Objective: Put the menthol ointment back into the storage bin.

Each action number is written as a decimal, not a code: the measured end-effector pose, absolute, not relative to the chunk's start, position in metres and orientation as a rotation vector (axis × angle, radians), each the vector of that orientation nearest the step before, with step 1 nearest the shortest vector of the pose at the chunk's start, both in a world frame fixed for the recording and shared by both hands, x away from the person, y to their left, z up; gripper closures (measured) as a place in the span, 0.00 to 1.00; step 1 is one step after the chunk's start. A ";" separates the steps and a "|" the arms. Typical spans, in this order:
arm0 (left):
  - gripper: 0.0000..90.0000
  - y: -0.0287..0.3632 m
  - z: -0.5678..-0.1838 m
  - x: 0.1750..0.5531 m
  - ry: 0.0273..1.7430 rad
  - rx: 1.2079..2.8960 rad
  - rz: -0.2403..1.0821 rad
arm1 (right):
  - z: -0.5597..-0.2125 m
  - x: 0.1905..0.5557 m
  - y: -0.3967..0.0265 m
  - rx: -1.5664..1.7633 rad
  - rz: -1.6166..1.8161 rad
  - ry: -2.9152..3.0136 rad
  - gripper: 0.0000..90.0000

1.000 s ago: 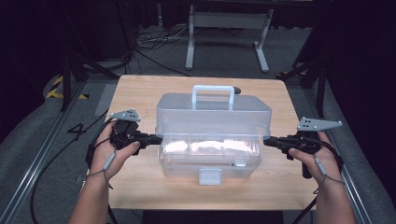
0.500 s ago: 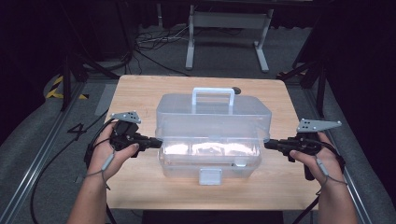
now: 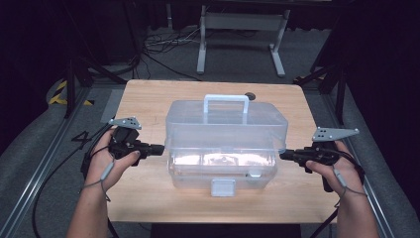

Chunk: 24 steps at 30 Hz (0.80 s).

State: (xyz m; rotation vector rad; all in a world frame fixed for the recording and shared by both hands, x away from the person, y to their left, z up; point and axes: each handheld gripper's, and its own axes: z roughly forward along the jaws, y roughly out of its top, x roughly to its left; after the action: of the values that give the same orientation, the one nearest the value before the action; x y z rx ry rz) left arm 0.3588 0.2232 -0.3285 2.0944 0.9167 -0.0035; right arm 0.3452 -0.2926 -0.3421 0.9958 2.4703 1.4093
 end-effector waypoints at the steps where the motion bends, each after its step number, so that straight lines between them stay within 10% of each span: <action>1: 1.00 0.224 -0.329 0.360 0.925 2.093 0.005 | -0.342 0.345 -0.293 0.995 1.408 2.473 1.00; 24: 0.99 0.235 -0.340 0.377 1.028 2.063 0.111 | -0.349 0.341 -0.290 0.989 1.306 2.561 0.99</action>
State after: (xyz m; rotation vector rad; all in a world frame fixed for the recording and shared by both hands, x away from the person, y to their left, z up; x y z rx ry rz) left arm 0.3769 0.2352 -0.3398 2.0631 1.0281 0.1114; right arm 0.3410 -0.2902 -0.3489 0.9892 2.5609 1.3061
